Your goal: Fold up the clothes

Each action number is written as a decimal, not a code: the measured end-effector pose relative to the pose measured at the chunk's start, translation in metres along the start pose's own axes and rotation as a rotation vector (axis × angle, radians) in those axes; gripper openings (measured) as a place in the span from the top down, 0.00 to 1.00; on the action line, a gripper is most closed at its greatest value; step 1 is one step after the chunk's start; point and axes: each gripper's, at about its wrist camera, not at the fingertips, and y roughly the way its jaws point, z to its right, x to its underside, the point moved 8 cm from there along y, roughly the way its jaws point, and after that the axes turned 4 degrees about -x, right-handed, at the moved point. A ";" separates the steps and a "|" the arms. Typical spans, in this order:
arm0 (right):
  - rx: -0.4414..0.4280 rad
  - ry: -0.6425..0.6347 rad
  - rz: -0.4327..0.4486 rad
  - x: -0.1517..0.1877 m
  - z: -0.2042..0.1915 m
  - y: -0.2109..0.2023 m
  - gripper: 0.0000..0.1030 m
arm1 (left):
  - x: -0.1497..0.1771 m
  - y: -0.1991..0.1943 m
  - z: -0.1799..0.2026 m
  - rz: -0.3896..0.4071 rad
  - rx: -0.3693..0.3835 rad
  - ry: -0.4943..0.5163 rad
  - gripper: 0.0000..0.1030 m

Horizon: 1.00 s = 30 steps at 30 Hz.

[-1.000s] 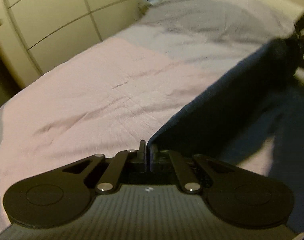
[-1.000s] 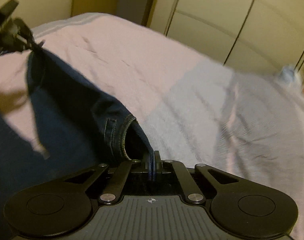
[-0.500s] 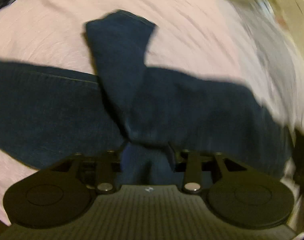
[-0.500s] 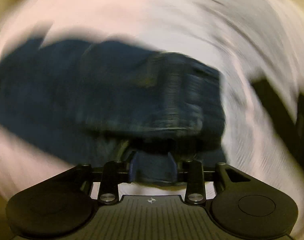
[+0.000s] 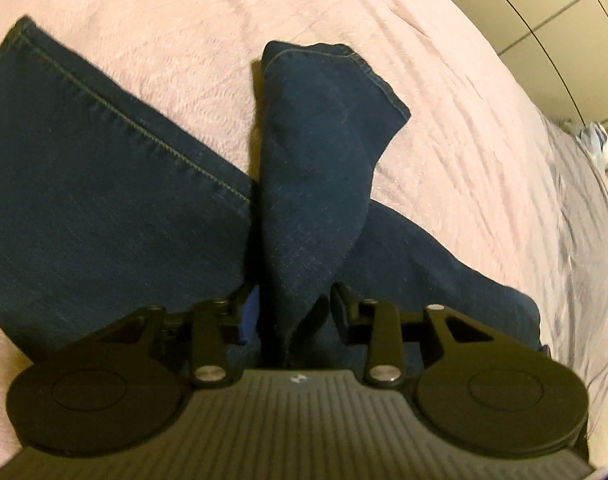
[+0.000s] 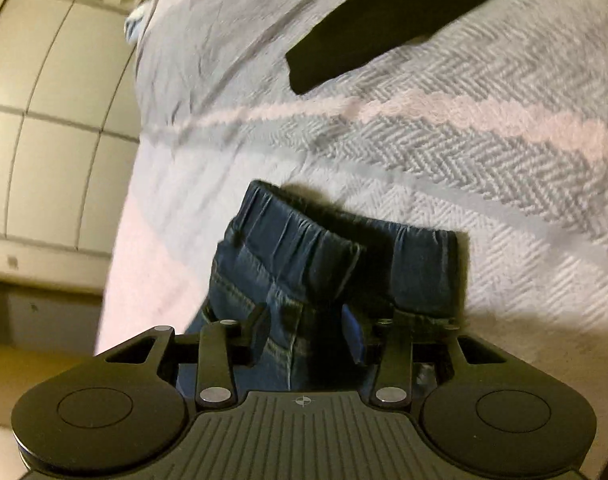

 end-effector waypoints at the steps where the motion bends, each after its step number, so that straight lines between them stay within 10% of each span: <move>1: -0.011 0.014 0.011 -0.002 0.002 0.001 0.58 | 0.000 0.002 0.001 0.004 0.002 0.006 0.76; 3: -0.019 0.026 0.024 -0.002 0.006 0.000 0.58 | -0.001 0.006 0.005 0.009 0.001 0.036 0.93; 7: -0.066 -0.095 0.041 -0.008 -0.015 -0.010 0.86 | -0.010 -0.027 0.016 0.131 0.052 0.135 0.96; 11: -0.142 -0.269 0.041 -0.015 -0.040 -0.039 0.87 | 0.004 -0.069 0.006 0.203 0.084 0.168 0.96; 15: 0.060 -0.240 -0.034 -0.011 0.013 -0.026 0.87 | 0.046 -0.043 -0.016 0.114 -0.043 0.241 0.95; 30: 0.088 -0.277 -0.059 0.000 0.034 -0.030 0.88 | 0.052 -0.043 -0.020 0.176 -0.083 0.243 0.95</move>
